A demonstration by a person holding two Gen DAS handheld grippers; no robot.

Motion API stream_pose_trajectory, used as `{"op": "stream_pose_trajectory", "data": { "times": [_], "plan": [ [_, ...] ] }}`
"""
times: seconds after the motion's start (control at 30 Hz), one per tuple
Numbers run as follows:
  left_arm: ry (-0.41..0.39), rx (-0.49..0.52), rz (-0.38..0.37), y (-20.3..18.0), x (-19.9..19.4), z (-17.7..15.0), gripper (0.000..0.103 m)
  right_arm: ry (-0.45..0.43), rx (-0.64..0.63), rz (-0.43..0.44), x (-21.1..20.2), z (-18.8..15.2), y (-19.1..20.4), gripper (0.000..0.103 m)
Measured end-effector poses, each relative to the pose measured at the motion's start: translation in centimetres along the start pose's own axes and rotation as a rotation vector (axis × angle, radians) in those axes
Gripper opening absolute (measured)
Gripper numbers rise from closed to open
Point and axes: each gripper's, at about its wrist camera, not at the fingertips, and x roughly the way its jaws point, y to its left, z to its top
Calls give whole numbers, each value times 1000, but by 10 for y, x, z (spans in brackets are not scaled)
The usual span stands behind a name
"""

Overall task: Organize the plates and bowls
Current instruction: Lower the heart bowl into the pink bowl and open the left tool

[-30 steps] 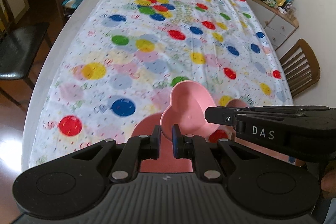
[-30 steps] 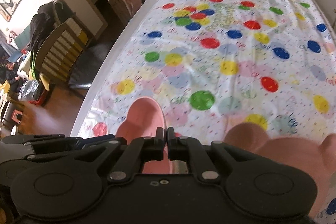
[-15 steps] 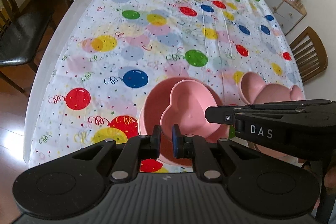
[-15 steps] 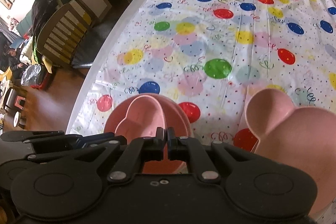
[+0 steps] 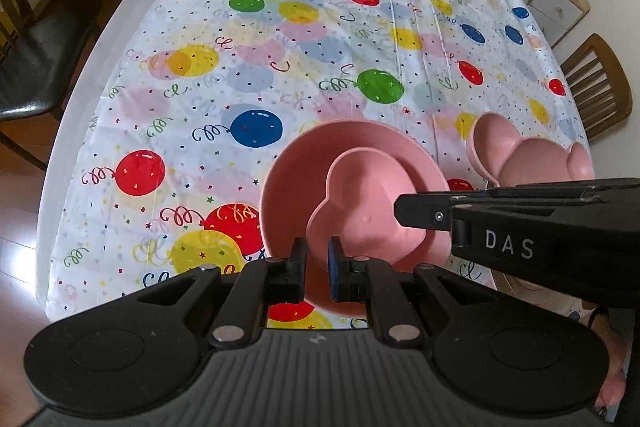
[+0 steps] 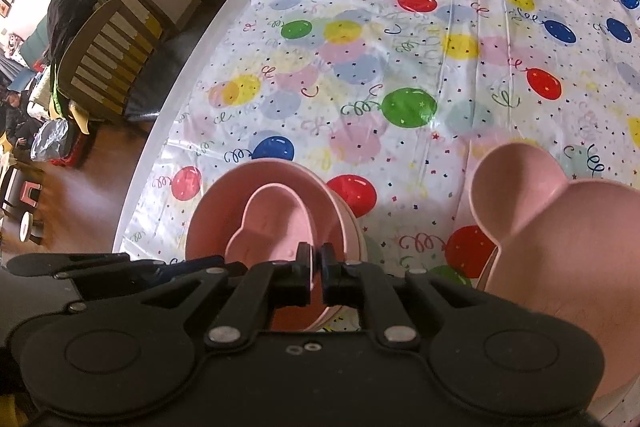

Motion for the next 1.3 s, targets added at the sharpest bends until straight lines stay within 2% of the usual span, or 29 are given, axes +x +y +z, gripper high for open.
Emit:
{"op": "stream_pose_trajectory", "data": {
  "times": [0.3, 0.43, 0.6, 0.67, 0.73, 0.83, 1.0, 1.13, 1.2, 1.3],
  "plan": [
    [-12, -3, 10, 0, -1, 0, 10, 8, -19, 10, -3, 0, 4, 17],
    [-12, -4, 3, 0, -3, -1, 10, -2, -31, 15, -10, 1, 6, 25],
    [-23, -4, -2, -1, -10, -3, 10, -13, -53, 18, -20, 2, 7, 28],
    [-30, -7, -5, -1, -15, -4, 10, -24, -61, 16, -24, 1, 8, 31],
    [-44, -2, -14, -2, -21, -5, 10, -41, -71, 9, -31, 0, 9, 39],
    [-64, 5, -21, -3, -29, -6, 11, -60, -70, 17, -40, -3, 9, 42],
    [-94, 18, -29, -5, -41, -8, 30, -98, -67, 17, -55, -6, 6, 46],
    [-117, 30, -35, -5, -51, -11, 35, -131, -64, 10, -66, -10, 4, 56],
    [-134, 33, -35, -5, -56, -13, 51, -147, -68, 13, -72, -13, 3, 58],
    [-163, 47, -32, -5, -64, -15, 58, -170, -67, 17, -78, -17, 2, 66]
  ]
}}
